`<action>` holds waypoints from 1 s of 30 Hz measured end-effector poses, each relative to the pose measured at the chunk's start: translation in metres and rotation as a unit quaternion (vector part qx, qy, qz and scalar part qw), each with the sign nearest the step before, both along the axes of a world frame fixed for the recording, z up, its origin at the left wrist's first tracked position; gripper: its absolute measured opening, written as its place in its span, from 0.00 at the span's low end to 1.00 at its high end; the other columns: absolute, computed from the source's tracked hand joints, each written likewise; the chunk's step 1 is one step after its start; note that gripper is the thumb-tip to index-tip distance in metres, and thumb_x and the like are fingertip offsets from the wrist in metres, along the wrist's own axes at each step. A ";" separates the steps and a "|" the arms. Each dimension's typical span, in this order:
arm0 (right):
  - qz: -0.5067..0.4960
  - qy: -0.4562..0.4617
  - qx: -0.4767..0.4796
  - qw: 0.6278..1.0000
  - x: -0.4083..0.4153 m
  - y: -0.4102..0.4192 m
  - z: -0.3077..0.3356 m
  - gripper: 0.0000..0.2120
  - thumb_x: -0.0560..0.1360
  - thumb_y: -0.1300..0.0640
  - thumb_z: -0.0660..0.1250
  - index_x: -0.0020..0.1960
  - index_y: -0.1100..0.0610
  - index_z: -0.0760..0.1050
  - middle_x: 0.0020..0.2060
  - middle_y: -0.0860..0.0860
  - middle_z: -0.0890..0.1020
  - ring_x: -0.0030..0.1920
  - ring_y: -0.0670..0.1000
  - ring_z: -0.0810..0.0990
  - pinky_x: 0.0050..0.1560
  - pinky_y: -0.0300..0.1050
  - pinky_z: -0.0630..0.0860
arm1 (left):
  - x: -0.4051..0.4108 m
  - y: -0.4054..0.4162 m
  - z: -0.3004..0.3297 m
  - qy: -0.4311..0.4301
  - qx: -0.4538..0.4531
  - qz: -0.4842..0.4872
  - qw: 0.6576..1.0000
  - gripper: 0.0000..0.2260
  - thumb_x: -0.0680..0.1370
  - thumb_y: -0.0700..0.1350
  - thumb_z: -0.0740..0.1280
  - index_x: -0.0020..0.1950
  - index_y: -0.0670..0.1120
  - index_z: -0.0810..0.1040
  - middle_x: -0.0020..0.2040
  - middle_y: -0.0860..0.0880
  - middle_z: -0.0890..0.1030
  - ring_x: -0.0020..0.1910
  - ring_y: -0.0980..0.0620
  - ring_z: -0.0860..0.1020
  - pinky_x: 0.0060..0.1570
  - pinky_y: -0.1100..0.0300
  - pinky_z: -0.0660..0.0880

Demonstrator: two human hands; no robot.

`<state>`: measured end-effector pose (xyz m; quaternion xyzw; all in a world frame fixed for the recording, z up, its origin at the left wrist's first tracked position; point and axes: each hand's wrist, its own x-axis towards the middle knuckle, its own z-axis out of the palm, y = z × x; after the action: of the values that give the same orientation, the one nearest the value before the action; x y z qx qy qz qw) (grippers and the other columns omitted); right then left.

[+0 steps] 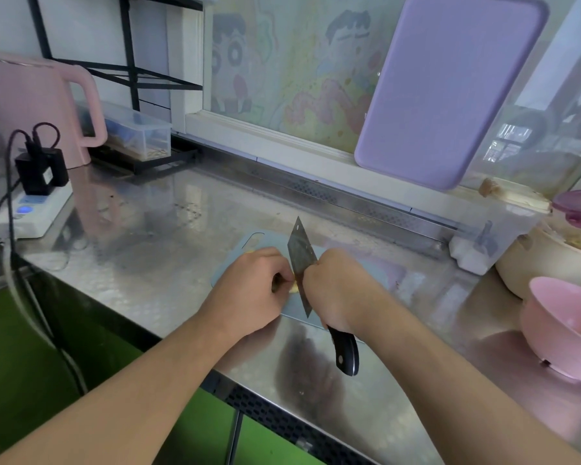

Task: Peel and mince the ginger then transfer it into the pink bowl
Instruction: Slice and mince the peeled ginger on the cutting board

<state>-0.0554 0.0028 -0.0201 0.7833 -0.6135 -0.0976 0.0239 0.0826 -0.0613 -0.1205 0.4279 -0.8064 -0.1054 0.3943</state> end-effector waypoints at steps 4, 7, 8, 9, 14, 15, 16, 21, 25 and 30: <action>0.018 0.013 -0.013 1.000 0.013 -0.007 -0.008 0.19 0.81 0.69 0.58 0.33 0.57 0.61 0.30 0.51 0.65 0.32 0.51 0.60 0.40 0.44 0.71 | 0.000 0.002 0.002 0.004 0.016 -0.004 1.000 0.08 0.70 0.36 0.69 0.38 0.50 0.80 0.38 0.57 0.78 0.41 0.57 0.76 0.39 0.65 0.70; 0.003 -0.006 -0.024 1.000 0.011 -0.009 -0.015 0.19 0.80 0.70 0.57 0.33 0.57 0.61 0.30 0.51 0.65 0.31 0.51 0.59 0.44 0.48 0.73 | 0.001 0.005 0.003 -0.012 0.031 -0.010 0.999 0.05 0.71 0.42 0.69 0.40 0.53 0.78 0.41 0.58 0.77 0.43 0.57 0.76 0.39 0.61 0.73; 0.008 0.004 -0.023 1.000 0.009 -0.008 -0.016 0.19 0.80 0.69 0.57 0.33 0.57 0.61 0.30 0.51 0.65 0.31 0.51 0.60 0.39 0.47 0.70 | 0.001 0.006 0.003 -0.025 0.030 -0.006 0.999 0.04 0.71 0.45 0.69 0.41 0.55 0.77 0.42 0.58 0.76 0.44 0.57 0.75 0.40 0.60 0.74; 0.000 0.023 -0.022 0.999 0.008 -0.007 -0.016 0.19 0.80 0.69 0.58 0.33 0.57 0.61 0.30 0.51 0.66 0.31 0.51 0.60 0.34 0.45 0.65 | 0.001 0.006 0.002 -0.037 0.027 0.000 0.999 0.05 0.71 0.47 0.69 0.42 0.56 0.76 0.43 0.58 0.76 0.45 0.57 0.75 0.41 0.59 0.75; -0.019 0.016 -0.005 1.000 0.001 -0.008 -0.015 0.16 0.81 0.67 0.60 0.35 0.58 0.64 0.33 0.50 0.69 0.33 0.51 0.62 0.33 0.47 0.64 | 0.002 0.003 0.001 -0.046 0.027 0.010 0.999 0.09 0.71 0.44 0.71 0.45 0.58 0.77 0.44 0.59 0.77 0.45 0.57 0.75 0.44 0.56 0.77; -0.033 -0.001 0.000 0.999 -0.001 -0.008 -0.014 0.15 0.81 0.67 0.60 0.36 0.60 0.66 0.34 0.50 0.69 0.34 0.52 0.63 0.35 0.47 0.65 | 0.002 0.003 0.001 -0.038 0.031 0.007 0.999 0.09 0.72 0.43 0.71 0.45 0.57 0.77 0.44 0.60 0.78 0.45 0.58 0.76 0.44 0.56 0.77; -0.037 -0.013 0.005 0.999 -0.002 -0.007 -0.013 0.14 0.80 0.67 0.61 0.37 0.60 0.66 0.34 0.51 0.68 0.35 0.52 0.64 0.34 0.47 0.64 | 0.002 0.002 0.001 -0.029 0.037 0.004 0.999 0.10 0.73 0.41 0.71 0.45 0.57 0.78 0.44 0.60 0.78 0.45 0.58 0.76 0.44 0.56 0.77; -0.114 -0.134 0.030 0.984 -0.008 -0.002 -0.011 0.17 0.78 0.68 0.62 0.34 0.58 0.60 0.34 0.53 0.64 0.32 0.52 0.64 0.31 0.46 0.65 | 0.001 0.000 0.000 -0.022 0.048 0.007 0.999 0.09 0.76 0.42 0.72 0.49 0.57 0.83 0.47 0.61 0.80 0.48 0.58 0.78 0.46 0.63 0.76; -0.144 -0.260 0.027 0.954 -0.014 0.000 -0.009 0.11 0.83 0.62 0.58 0.53 0.67 0.77 0.36 0.52 0.71 0.48 0.62 0.81 0.54 0.54 0.82 | 0.001 0.002 0.001 -0.011 0.044 0.014 0.999 0.09 0.76 0.43 0.71 0.51 0.58 0.81 0.46 0.64 0.81 0.48 0.62 0.78 0.45 0.66 0.73; -0.153 -0.267 0.017 0.951 -0.016 0.001 -0.003 0.14 0.84 0.61 0.56 0.57 0.67 0.77 0.35 0.52 0.71 0.43 0.58 0.76 0.54 0.54 0.82 | 0.001 0.001 0.000 -0.010 0.040 0.030 0.999 0.06 0.76 0.45 0.71 0.48 0.56 0.83 0.46 0.62 0.83 0.47 0.59 0.79 0.47 0.56 0.80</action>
<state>-0.0712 0.0036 -0.0231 0.6778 -0.7082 0.1021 -0.1692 0.0841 -0.0604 -0.1206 0.4688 -0.7921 -0.1215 0.3714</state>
